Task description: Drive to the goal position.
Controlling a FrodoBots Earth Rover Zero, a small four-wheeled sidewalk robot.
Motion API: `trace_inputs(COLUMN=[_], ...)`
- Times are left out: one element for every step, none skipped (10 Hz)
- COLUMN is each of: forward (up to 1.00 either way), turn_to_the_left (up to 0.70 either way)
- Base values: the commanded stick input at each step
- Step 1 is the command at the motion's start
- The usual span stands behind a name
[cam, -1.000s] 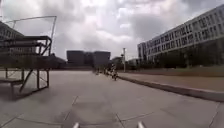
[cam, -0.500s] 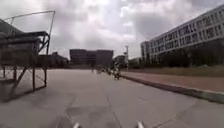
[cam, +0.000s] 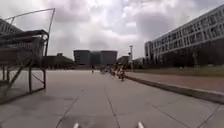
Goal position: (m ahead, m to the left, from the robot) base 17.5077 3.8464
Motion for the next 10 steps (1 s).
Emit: trace_inputs(forward=[0.6, 0.6, 0.6, 0.6, 0.6, 0.6, 0.6, 0.6, 0.6, 0.6], turn_to_the_left=[0.15, 0.15, 0.15, 0.15, 0.15, 0.15, 0.15, 0.15, 0.15, 0.15])
